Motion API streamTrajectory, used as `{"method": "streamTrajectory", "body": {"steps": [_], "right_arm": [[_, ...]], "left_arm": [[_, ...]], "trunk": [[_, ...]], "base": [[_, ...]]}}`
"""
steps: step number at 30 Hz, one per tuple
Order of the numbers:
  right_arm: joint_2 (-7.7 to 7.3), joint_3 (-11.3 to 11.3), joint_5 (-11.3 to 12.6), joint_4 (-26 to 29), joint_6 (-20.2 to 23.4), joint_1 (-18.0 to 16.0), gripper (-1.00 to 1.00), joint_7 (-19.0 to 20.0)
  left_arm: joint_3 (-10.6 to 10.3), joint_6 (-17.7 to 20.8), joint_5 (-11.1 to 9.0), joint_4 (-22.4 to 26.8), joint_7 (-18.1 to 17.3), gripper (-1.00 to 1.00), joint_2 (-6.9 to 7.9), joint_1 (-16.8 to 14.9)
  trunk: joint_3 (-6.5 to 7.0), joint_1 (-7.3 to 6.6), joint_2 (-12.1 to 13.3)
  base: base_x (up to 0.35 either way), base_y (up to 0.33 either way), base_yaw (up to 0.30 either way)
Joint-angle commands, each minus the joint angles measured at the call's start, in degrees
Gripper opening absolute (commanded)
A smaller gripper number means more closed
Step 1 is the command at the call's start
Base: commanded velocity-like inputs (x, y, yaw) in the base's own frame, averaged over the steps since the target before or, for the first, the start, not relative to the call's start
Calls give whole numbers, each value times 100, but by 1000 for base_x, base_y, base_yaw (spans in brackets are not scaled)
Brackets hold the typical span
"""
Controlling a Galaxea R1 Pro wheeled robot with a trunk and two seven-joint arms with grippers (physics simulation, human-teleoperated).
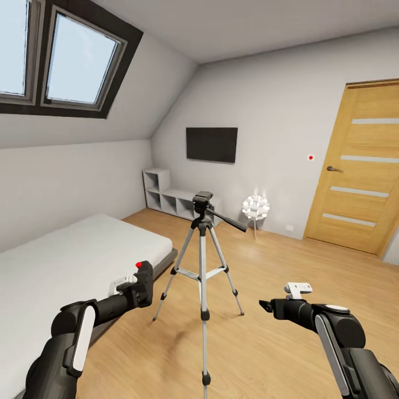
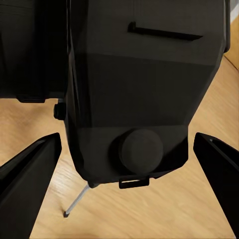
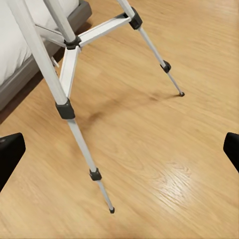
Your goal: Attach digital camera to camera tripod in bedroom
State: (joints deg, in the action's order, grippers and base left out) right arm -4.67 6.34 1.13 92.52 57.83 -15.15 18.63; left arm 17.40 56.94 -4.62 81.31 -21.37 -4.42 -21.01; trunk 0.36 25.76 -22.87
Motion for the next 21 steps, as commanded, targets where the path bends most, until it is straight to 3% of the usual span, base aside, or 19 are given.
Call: {"method": "streamTrajectory", "body": {"steps": [1,16,21], "right_arm": [[1,1,10,3,27,-1,100,9],[1,-2,10,3,27,28,100,9],[6,-1,10,3,31,29,100,9]], "left_arm": [[16,45,-62,-4,10,-100,-6,-3],[11,36,-63,-43,10,-100,-6,0],[9,39,-69,-44,10,-100,-6,0]], "trunk": [[-2,3,-5],[-2,3,-5],[-2,3,-5]], "base": [[55,0,0],[246,0,-3],[301,81,-129]]}}
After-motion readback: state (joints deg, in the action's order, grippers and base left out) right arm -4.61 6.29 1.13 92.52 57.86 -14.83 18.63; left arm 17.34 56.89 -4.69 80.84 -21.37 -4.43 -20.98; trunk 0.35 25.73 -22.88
